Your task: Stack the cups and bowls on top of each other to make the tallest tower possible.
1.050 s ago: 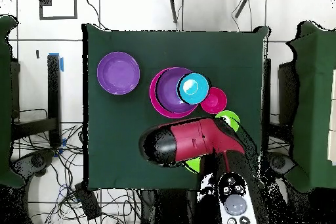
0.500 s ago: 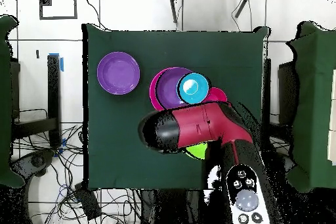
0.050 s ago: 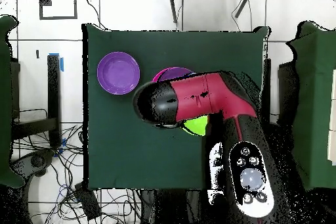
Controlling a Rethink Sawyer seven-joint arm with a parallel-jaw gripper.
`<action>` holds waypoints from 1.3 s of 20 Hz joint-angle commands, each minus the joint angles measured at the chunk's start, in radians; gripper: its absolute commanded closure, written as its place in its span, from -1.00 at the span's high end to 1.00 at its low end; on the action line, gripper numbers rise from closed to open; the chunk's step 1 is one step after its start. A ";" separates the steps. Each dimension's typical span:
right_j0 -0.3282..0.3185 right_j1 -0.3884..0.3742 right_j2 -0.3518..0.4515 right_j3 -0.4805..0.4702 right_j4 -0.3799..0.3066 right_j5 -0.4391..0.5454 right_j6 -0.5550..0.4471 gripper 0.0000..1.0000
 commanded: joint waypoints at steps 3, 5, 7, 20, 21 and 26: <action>0.037 0.097 0.090 -0.208 0.001 0.193 -0.210 -1.00; 0.042 0.118 0.092 -0.226 -0.003 0.184 -0.189 -1.00; 0.043 0.145 0.095 -0.226 -0.002 0.142 -0.163 -1.00; 0.054 0.189 0.068 -0.145 -0.006 0.001 -0.077 -1.00; 0.055 0.192 0.066 -0.140 -0.007 -0.001 -0.076 -1.00; 0.064 0.198 0.056 -0.159 -0.009 0.064 -0.102 -1.00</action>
